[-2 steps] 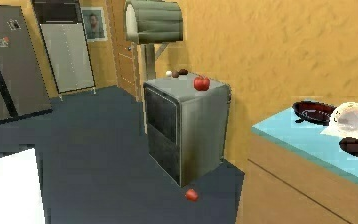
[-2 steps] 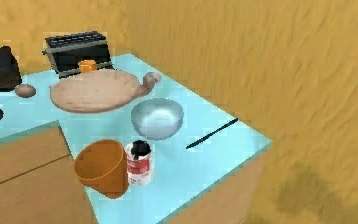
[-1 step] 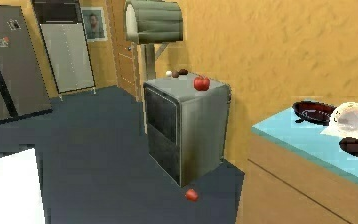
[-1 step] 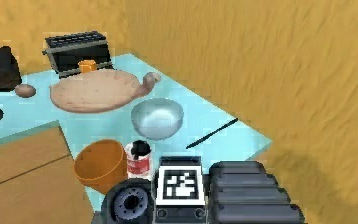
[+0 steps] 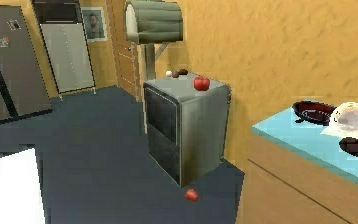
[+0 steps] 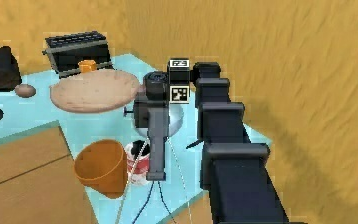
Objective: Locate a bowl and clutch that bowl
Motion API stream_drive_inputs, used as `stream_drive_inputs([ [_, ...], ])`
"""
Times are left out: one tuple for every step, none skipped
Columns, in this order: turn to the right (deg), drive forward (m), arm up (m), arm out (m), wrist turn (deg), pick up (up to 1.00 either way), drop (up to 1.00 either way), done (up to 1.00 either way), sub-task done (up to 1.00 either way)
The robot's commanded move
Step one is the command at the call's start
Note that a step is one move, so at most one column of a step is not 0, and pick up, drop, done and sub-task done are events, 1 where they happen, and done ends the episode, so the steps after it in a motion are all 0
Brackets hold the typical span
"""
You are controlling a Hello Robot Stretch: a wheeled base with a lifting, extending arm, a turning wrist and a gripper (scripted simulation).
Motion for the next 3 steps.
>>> stream_drive_inputs([
  [0.0,0.0,0.0,0.0,45.0,0.0,0.0,0.0,0.0],
  [0.0,0.0,0.0,0.0,45.0,0.0,0.0,0.0,0.0],
  [0.0,0.0,0.0,0.0,45.0,0.0,0.0,0.0,0.0],
])
